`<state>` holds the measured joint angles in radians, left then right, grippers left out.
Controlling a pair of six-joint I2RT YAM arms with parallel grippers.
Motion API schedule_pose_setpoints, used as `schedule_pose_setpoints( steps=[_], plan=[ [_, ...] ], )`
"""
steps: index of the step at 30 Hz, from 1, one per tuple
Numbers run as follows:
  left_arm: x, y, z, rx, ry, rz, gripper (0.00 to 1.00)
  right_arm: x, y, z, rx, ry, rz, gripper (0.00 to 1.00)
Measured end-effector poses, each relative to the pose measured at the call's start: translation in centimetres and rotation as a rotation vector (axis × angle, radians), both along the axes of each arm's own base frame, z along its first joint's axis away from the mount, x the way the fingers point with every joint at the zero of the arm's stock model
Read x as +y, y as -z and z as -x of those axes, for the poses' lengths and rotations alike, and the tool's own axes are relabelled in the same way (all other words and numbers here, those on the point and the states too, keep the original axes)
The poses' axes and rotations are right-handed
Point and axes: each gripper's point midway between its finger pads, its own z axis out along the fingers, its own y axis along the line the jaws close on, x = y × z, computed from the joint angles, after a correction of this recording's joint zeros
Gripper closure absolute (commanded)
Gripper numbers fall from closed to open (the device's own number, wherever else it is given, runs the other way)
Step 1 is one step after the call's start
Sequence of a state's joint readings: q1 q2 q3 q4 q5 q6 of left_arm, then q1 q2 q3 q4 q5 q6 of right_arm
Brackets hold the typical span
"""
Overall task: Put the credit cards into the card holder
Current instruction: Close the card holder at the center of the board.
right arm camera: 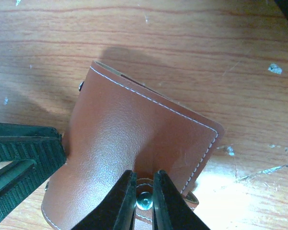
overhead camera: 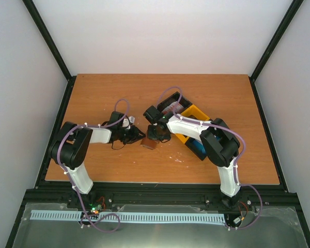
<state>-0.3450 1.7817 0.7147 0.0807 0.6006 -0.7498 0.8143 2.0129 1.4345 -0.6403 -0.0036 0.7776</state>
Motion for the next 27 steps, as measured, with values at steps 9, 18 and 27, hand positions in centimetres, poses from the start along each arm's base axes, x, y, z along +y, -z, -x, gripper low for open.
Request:
schedule_pose_setpoints(
  steps=[9,18,27],
  plan=[
    [-0.1,0.0,0.0,0.001,0.003,0.005,0.74,-0.2,0.0,0.5,0.005,0.004,-0.016,0.86],
    [-0.1,0.0,0.0,-0.003,0.008,0.006,0.71,-0.7,-1.3,0.1,-0.039,0.045,-0.026,0.82],
    [-0.5,-0.5,0.4,-0.042,0.054,0.029,0.66,-1.3,-1.5,1.3,0.000,0.133,-0.080,0.81]
  ],
)
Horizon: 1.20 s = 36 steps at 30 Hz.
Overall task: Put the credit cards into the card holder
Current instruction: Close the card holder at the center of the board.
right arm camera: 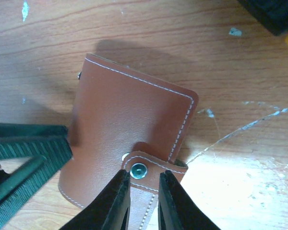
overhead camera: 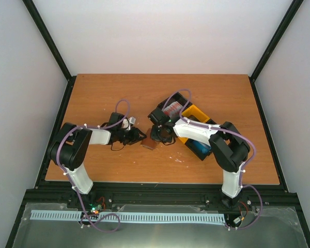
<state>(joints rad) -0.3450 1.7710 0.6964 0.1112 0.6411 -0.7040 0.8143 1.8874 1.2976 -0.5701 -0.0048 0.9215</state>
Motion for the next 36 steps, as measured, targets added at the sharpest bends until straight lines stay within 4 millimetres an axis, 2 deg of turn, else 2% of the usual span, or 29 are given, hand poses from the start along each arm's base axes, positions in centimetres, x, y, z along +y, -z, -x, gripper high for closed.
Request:
schedule_pose_setpoints(
  steps=[7,15,36],
  plan=[
    [-0.1,0.1,1.5,0.039,0.031,0.022,0.73,0.8,-0.4,-0.5,-0.006,0.045,-0.053,0.82],
    [-0.2,0.3,1.9,0.056,0.039,0.028,0.77,0.3,-0.2,-1.0,-0.002,0.079,-0.061,0.82],
    [-0.6,0.5,2.7,0.095,0.068,0.065,0.78,0.5,1.0,-0.5,0.039,0.078,-0.088,0.82]
  ],
)
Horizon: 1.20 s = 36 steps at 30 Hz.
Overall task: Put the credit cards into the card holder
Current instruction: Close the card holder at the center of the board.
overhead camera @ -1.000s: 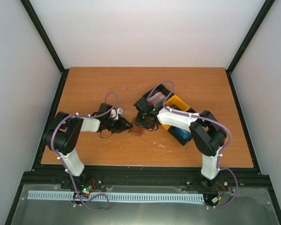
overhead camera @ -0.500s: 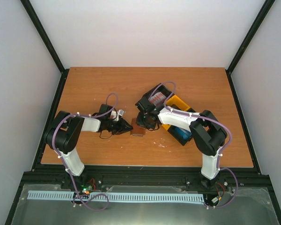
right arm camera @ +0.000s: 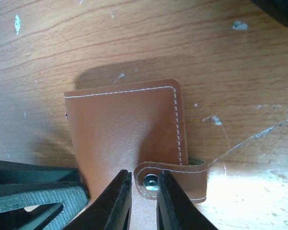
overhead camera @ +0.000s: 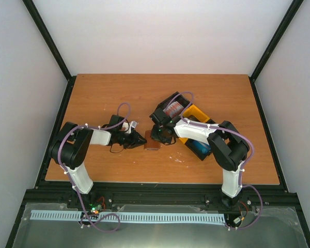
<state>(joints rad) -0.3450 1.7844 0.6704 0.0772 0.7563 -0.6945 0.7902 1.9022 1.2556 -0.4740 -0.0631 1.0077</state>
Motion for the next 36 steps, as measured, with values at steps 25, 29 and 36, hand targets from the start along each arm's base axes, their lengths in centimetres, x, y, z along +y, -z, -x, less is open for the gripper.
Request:
schedule_pose_setpoints(
  steps=[25,29,36],
  plan=[
    [-0.07,0.01,-0.04,0.012,0.002,0.000,0.78,0.04,0.38,0.29,0.010,-0.035,-0.003,0.88],
    [-0.06,0.02,-0.04,0.016,0.002,0.002,0.78,0.08,0.55,0.33,0.015,-0.042,-0.005,0.89],
    [-0.06,0.04,-0.02,0.017,0.003,0.002,0.78,0.07,0.62,0.31,0.018,-0.057,-0.006,0.94]
  ],
)
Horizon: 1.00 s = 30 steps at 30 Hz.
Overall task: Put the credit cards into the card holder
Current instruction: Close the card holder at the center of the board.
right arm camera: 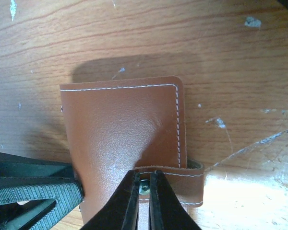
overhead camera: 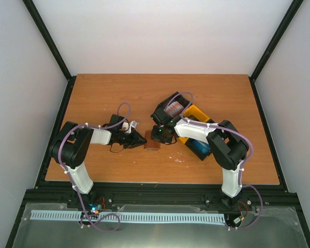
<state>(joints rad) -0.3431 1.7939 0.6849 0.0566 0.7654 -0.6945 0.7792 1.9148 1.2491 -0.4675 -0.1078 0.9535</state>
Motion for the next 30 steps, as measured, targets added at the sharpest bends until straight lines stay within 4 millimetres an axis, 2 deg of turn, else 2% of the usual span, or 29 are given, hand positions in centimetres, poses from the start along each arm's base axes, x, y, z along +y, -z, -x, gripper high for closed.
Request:
schedule_pose_setpoints(
  steps=[4,30],
  plan=[
    [0.0,0.0,0.0,0.002,0.000,0.001,0.78,0.1,0.0,0.0,-0.003,-0.012,0.003,0.97],
    [0.0,0.1,-0.1,0.028,0.002,0.009,0.79,0.8,-0.1,-1.2,-0.030,-0.061,0.066,0.97]
  ],
)
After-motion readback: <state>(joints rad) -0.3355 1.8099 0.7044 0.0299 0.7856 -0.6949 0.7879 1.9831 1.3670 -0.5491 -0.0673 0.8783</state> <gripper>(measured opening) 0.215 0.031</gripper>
